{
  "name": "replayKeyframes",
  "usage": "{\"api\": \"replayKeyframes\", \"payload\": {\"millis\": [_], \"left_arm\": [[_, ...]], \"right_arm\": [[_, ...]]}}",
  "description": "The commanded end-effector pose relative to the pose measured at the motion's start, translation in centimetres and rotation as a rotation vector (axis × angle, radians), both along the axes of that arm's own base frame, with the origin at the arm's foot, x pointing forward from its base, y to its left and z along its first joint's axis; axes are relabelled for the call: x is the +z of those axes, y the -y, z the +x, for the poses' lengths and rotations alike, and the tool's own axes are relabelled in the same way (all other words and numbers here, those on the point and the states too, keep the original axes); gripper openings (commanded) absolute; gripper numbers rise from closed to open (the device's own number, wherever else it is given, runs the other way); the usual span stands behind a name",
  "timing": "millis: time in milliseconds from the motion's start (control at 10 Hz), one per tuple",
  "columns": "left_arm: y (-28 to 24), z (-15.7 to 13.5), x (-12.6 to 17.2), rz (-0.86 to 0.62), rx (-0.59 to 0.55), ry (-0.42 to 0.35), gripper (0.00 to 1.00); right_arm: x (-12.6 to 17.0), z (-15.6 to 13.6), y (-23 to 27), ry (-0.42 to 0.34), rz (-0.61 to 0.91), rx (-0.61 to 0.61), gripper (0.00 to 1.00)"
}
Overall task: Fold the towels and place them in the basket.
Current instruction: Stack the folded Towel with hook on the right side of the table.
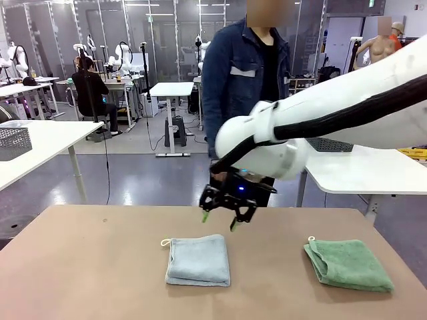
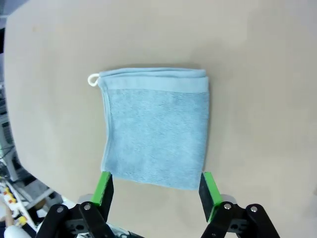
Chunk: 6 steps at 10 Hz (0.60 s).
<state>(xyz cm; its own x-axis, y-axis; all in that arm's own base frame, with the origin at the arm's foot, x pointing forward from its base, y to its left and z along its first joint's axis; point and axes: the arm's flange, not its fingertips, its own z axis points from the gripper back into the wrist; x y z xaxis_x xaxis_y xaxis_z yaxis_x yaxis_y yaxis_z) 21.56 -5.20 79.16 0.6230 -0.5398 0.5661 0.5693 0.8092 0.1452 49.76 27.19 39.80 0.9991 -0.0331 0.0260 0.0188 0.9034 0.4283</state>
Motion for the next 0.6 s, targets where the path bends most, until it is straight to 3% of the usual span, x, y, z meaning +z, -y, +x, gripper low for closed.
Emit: {"api": "replayKeyframes", "payload": {"millis": [0, 100, 400, 500], "left_arm": [[0.0, 0.0, 0.0, 0.003, 0.004, 0.001, 1.0], [0.0, 0.0, 0.0, 0.003, 0.004, 0.001, 1.0], [0.0, 0.0, 0.0, 0.003, 0.004, 0.001, 1.0], [0.0, 0.0, 0.0, 0.003, 0.004, 0.001, 1.0]], "right_arm": [[-3.1, -1.0, 3.4, 0.018, 0.122, 0.024, 0.88], [-5.2, -0.9, 4.7, 0.003, 0.17, 0.014, 0.88], [-10.4, -1.7, 6.2, 0.088, 0.352, -0.02, 0.88], [-11.6, -1.9, 6.1, 0.076, 0.348, -0.027, 0.88]]}}
